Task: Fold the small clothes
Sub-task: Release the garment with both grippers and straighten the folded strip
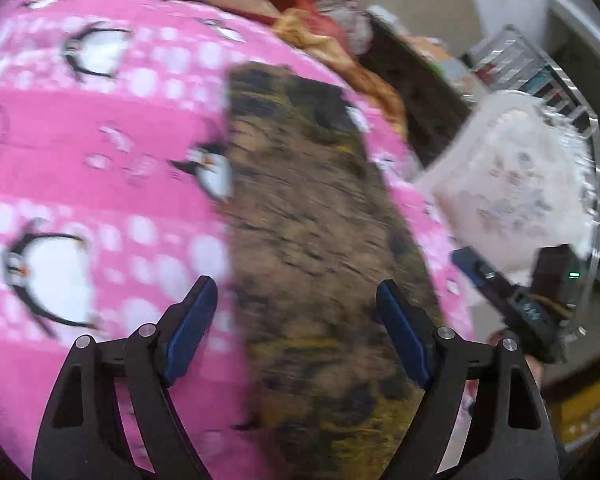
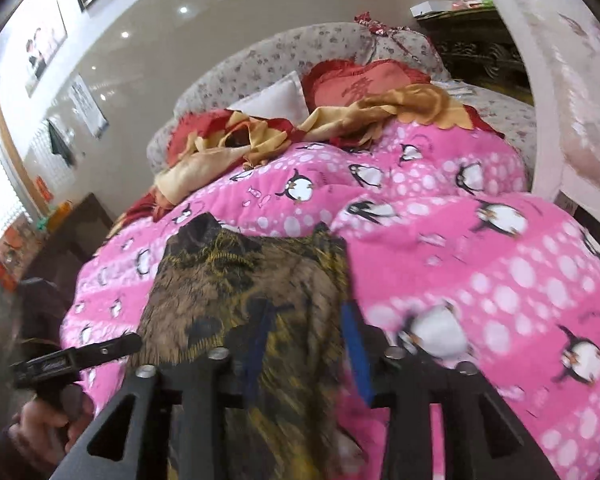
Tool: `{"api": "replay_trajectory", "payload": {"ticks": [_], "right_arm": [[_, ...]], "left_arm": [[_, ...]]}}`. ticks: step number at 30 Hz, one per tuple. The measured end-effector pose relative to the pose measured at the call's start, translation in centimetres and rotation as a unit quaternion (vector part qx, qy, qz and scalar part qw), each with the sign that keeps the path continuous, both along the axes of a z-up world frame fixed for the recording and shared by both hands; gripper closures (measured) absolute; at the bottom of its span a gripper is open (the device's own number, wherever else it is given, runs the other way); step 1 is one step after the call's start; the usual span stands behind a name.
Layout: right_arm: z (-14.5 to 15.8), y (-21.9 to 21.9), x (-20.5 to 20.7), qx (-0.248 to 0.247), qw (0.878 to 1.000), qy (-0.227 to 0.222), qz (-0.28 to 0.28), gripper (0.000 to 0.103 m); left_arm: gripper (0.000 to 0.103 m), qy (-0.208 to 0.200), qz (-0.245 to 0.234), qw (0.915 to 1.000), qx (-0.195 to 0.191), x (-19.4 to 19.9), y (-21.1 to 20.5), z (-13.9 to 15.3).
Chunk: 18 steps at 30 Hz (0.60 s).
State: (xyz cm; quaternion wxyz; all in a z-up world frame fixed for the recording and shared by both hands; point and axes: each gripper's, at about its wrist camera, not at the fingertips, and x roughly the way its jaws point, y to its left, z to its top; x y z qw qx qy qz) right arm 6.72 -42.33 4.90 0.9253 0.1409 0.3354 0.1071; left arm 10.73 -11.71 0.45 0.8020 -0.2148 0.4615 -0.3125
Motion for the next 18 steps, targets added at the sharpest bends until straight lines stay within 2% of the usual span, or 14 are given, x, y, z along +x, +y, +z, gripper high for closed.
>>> {"api": "replay_trajectory", "payload": {"ticks": [3, 5, 6, 7, 9, 10, 12, 13, 14, 15, 18], "right_arm": [[-1.1, -1.6, -1.0, 0.029, 0.999, 0.008, 0.028, 0.056], [-2.2, -2.5, -1.0, 0.079, 0.995, 0.023, 0.056, 0.046], [-2.8, -2.8, -0.7, 0.101, 0.992, 0.029, 0.064, 0.036], [-3.2, -3.0, -0.6, 0.115, 0.99, 0.031, 0.07, 0.033], [-4.4, -2.9, 0.3, 0.153, 0.983, 0.046, 0.09, 0.033], [-5.1, -2.7, 0.9, 0.175, 0.978, 0.055, 0.099, 0.033], [-6.2, -2.2, 1.8, 0.195, 0.972, 0.069, 0.111, 0.033], [-6.7, -2.0, 2.2, 0.197, 0.971, 0.077, 0.113, 0.033], [-7.2, -1.7, 2.6, 0.2, 0.969, 0.082, 0.121, 0.033], [-7.5, -1.3, 2.8, 0.203, 0.966, 0.081, 0.139, 0.033], [-7.7, -0.4, 3.4, 0.199, 0.962, 0.07, 0.17, 0.033]], "left_arm": [[0.012, 0.025, -0.035, 0.9979, -0.049, 0.3, -1.0, -0.5], [0.012, 0.039, -0.037, 0.9958, -0.074, 0.6, -0.8, -0.6], [0.012, 0.047, -0.031, 0.9943, -0.091, 0.9, -0.4, -0.6], [0.012, 0.05, -0.026, 0.9927, -0.106, 1.2, -0.2, -0.6], [0.021, 0.045, -0.02, 0.9929, -0.108, 1.0, -0.1, -0.3], [0.026, 0.035, -0.017, 0.9953, -0.089, 0.8, -0.3, 0.1], [0.045, 0.014, -0.014, 0.9991, -0.038, 0.3, -1.0, 0.7], [0.052, -0.002, -0.009, 1.0, 0.001, 0.1, -1.3, 1.1], [0.063, -0.016, -0.002, 0.9989, 0.043, -0.2, -1.8, 1.3], [0.064, -0.024, -0.001, 0.9978, 0.062, -0.3, -2.1, 1.4], [0.064, -0.037, 0.004, 0.9956, 0.086, -0.3, -2.5, 1.0]]}}
